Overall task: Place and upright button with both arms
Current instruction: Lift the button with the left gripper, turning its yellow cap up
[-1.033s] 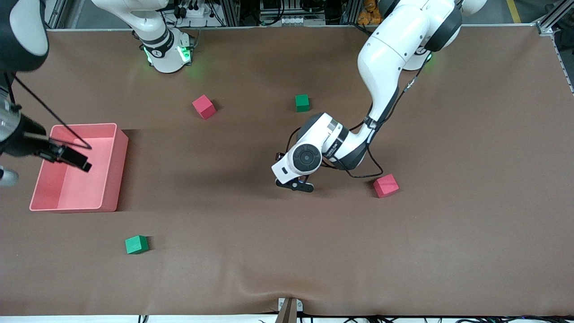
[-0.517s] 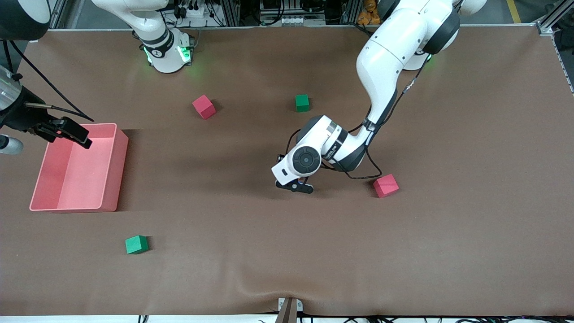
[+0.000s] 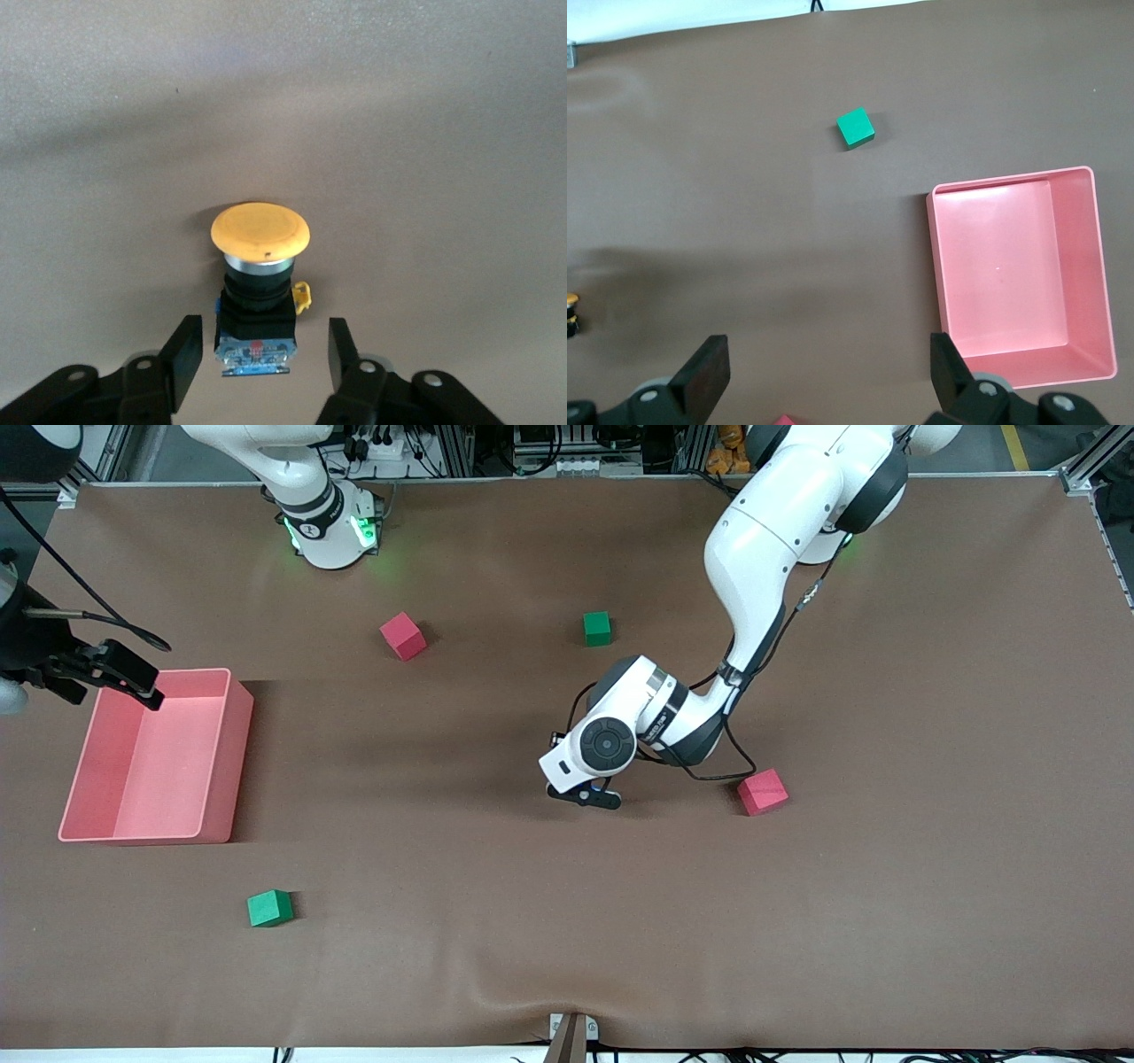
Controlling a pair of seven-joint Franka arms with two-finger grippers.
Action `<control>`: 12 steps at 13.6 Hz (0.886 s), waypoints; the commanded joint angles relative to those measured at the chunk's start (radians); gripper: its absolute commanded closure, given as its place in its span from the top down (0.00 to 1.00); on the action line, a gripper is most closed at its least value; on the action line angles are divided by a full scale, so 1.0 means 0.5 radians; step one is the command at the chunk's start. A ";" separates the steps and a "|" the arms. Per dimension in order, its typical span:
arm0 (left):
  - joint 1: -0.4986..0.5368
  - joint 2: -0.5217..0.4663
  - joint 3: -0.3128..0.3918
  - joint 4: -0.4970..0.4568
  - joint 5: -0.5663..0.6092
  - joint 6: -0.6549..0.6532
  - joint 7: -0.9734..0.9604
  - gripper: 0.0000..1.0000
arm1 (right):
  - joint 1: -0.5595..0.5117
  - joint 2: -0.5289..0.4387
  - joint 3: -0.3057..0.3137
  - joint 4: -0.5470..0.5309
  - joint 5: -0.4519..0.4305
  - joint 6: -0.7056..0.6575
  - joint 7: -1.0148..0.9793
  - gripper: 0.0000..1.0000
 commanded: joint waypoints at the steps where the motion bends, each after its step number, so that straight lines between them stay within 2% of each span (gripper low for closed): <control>1: -0.037 0.042 0.031 0.057 -0.017 -0.001 0.037 0.60 | -0.032 0.008 0.016 0.038 -0.022 -0.084 -0.121 1.00; 3: -0.043 0.045 0.034 0.054 -0.011 -0.004 0.040 0.59 | -0.032 0.005 0.016 0.041 -0.028 -0.167 -0.154 1.00; 7: -0.043 0.054 0.052 0.054 -0.005 -0.004 0.043 0.32 | -0.029 0.005 0.016 0.102 -0.031 -0.268 -0.145 1.00; 10: -0.049 0.054 0.062 0.054 -0.005 -0.001 0.043 0.04 | -0.039 0.011 0.013 0.152 0.027 -0.351 -0.164 1.00; 12: -0.055 0.030 0.062 0.054 -0.005 0.005 -0.024 0.00 | -0.039 0.011 0.013 0.152 0.006 -0.348 -0.167 1.00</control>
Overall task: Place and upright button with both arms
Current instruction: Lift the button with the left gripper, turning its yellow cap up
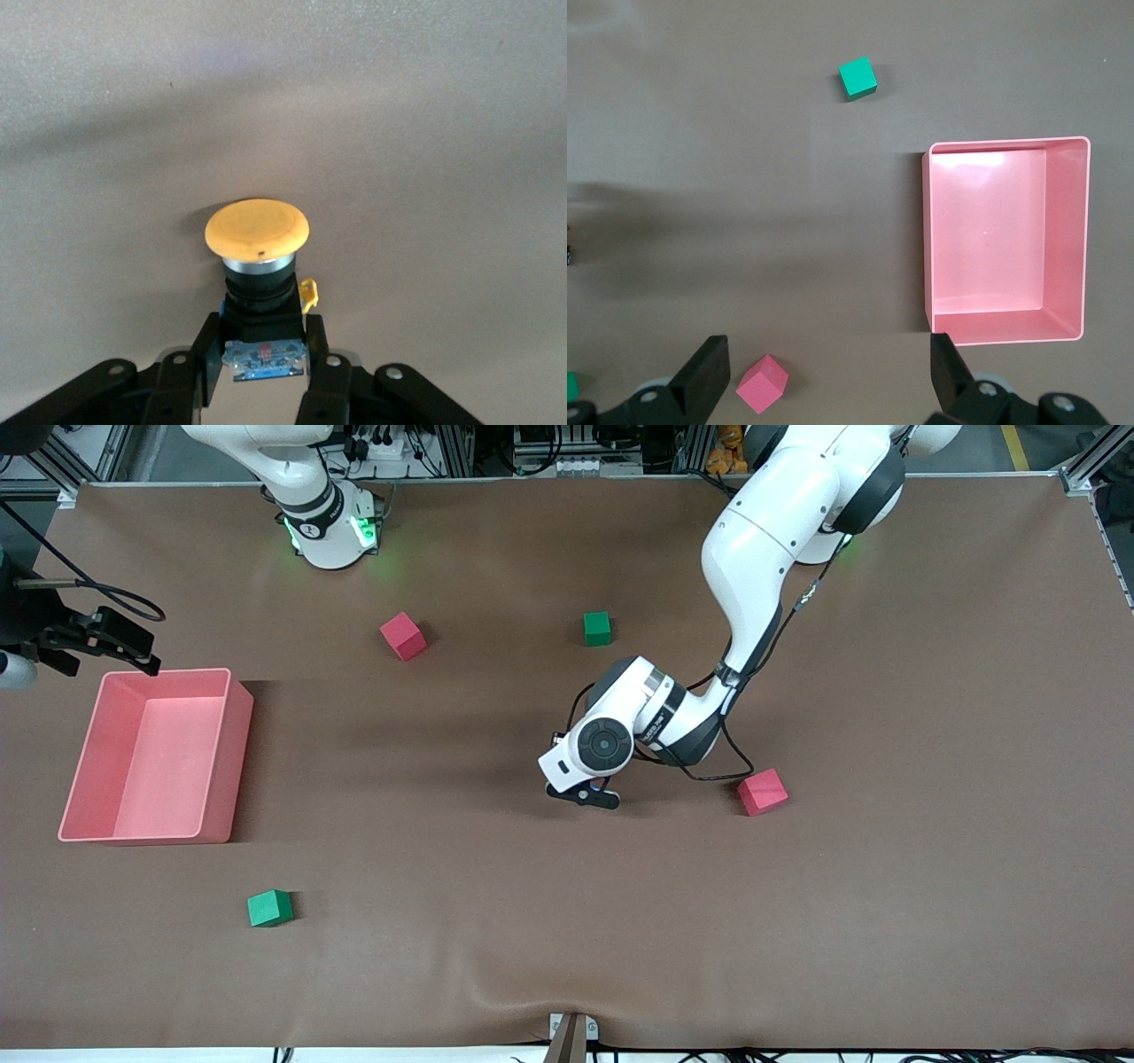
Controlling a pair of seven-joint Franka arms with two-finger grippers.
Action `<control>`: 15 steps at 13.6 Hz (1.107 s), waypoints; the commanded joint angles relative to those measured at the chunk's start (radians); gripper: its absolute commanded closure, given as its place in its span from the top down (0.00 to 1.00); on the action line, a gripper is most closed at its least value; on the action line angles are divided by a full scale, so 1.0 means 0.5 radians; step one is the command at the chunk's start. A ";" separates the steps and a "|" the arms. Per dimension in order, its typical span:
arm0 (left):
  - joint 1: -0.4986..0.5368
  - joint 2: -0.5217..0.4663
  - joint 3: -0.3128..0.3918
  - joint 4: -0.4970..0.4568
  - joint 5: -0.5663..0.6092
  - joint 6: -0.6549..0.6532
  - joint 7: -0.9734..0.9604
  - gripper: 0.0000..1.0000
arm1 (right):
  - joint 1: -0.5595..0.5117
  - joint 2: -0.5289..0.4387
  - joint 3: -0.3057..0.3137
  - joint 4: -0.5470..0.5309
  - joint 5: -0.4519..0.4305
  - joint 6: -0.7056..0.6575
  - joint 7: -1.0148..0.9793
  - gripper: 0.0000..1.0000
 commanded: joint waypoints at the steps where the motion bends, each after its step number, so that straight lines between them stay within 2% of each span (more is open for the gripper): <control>1: -0.037 0.000 0.045 0.048 -0.005 0.007 -0.092 0.00 | -0.035 0.011 0.018 0.041 0.005 -0.034 -0.037 1.00; 4: -0.040 -0.070 0.048 0.045 -0.005 0.016 -0.319 0.00 | -0.038 0.011 0.018 0.044 -0.001 -0.034 -0.037 1.00; 9: -0.067 -0.172 0.051 0.032 0.068 0.212 -0.755 0.00 | -0.032 0.011 0.021 0.041 -0.019 -0.034 -0.037 1.00; 12: -0.098 -0.214 0.051 0.017 0.255 0.310 -1.067 0.00 | -0.044 0.011 0.018 0.038 -0.016 -0.038 -0.040 1.00; 15: -0.178 -0.215 0.051 0.020 0.568 0.417 -1.521 0.00 | -0.044 0.008 0.021 0.038 -0.019 -0.041 -0.043 1.00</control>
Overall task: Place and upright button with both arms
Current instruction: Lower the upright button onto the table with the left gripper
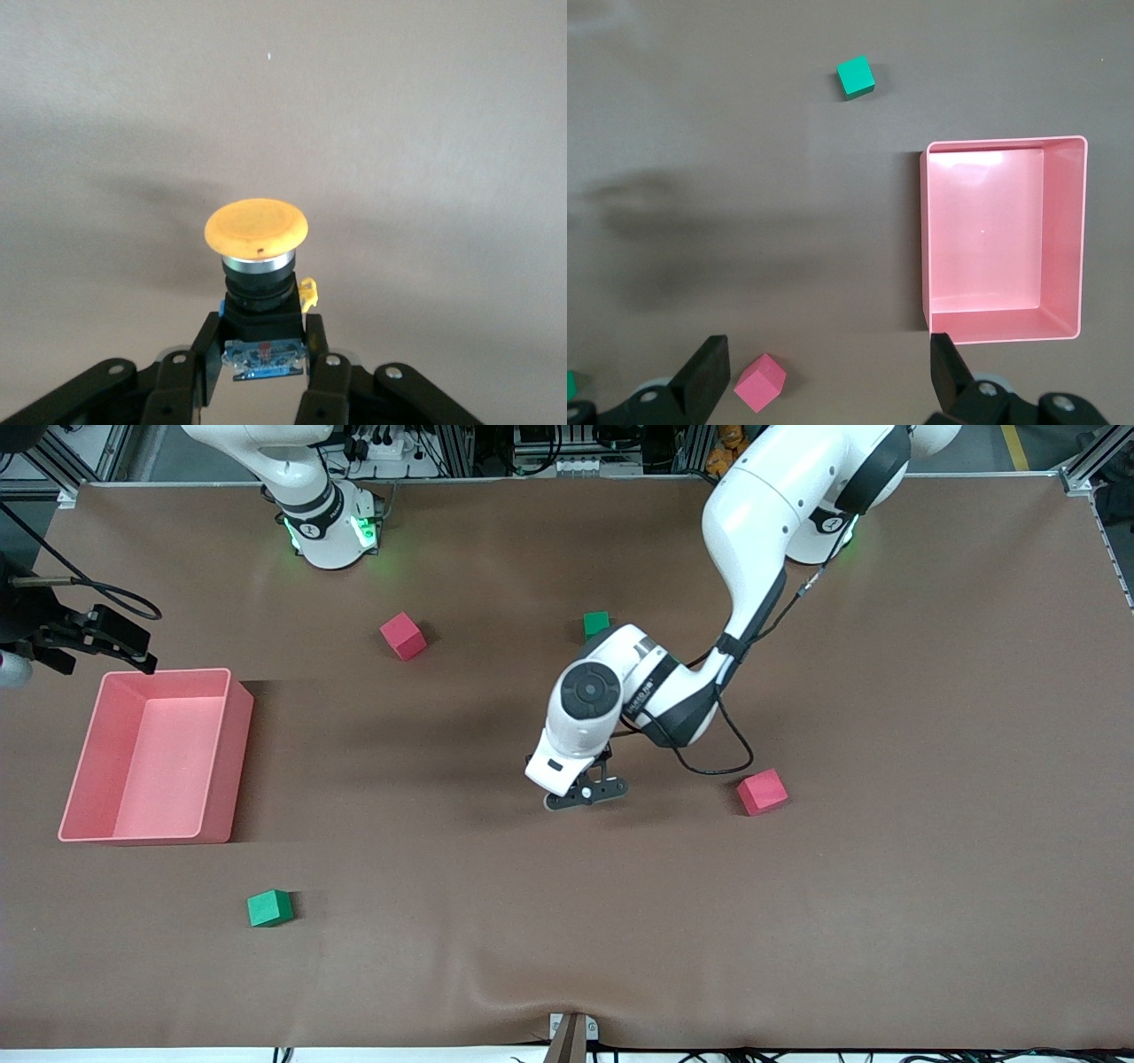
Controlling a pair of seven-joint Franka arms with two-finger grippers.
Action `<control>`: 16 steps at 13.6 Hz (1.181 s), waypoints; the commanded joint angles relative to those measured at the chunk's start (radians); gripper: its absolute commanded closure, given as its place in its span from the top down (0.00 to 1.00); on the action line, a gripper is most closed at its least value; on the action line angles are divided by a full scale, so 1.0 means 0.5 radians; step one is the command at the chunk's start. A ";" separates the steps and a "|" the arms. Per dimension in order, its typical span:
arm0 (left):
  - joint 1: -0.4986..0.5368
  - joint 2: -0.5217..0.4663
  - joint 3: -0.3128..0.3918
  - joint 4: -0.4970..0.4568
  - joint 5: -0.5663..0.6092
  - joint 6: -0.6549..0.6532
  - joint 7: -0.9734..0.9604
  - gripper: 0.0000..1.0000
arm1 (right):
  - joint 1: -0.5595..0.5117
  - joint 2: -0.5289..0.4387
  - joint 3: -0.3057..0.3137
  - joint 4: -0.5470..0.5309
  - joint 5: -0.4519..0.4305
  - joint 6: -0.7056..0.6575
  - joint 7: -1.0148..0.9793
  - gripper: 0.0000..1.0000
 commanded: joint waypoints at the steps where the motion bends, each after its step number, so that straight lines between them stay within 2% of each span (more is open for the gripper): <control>1: -0.107 -0.047 0.034 -0.050 0.293 0.103 -0.395 0.00 | -0.039 0.010 0.030 0.036 -0.016 -0.033 -0.027 1.00; 4: -0.184 -0.029 0.028 -0.053 0.741 0.134 -0.773 0.00 | -0.045 0.007 0.026 0.036 -0.016 -0.033 -0.030 1.00; 13: -0.380 0.121 0.027 -0.108 1.836 0.208 -1.675 0.00 | -0.055 0.007 0.026 0.033 -0.012 -0.039 -0.027 1.00; 16: -0.420 0.207 0.024 -0.111 2.364 0.208 -2.116 0.00 | -0.061 0.007 0.026 0.033 -0.012 -0.045 -0.024 1.00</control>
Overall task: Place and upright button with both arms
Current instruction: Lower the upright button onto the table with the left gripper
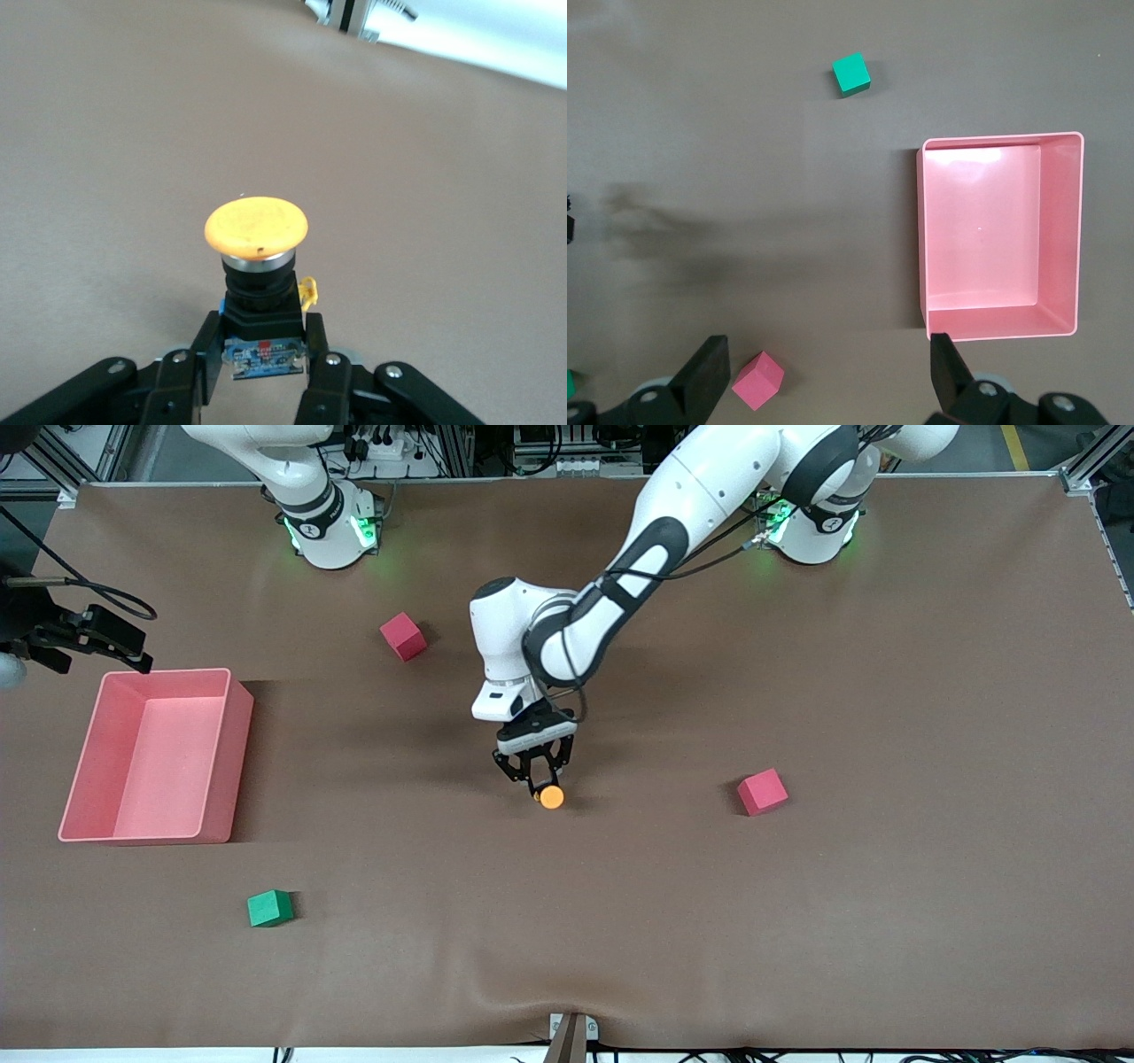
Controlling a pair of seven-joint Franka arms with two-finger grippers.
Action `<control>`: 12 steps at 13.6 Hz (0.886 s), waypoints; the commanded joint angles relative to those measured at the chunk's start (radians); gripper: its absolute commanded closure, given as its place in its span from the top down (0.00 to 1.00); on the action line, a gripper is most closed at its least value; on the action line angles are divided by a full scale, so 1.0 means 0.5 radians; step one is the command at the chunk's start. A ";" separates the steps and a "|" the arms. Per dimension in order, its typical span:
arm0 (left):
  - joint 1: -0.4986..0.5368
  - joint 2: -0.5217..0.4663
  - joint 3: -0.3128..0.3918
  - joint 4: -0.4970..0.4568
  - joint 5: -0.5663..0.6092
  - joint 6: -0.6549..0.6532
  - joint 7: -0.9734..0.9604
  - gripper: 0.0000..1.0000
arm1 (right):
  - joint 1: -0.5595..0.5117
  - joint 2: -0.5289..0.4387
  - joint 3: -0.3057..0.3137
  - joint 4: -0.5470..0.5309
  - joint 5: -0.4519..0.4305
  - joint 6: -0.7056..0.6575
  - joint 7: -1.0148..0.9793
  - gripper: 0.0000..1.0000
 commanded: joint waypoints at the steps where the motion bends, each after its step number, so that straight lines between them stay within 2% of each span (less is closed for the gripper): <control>1: -0.030 0.065 0.021 0.018 0.408 0.024 -0.278 0.00 | -0.050 0.007 0.034 0.033 -0.012 -0.033 -0.018 1.00; 10: -0.079 0.267 0.027 -0.013 0.927 -0.010 -0.297 0.00 | -0.056 0.007 0.034 0.033 -0.009 -0.033 -0.018 1.00; 12: -0.088 0.270 0.027 -0.013 0.949 -0.037 -0.297 0.00 | -0.056 0.007 0.034 0.033 -0.006 -0.026 -0.018 1.00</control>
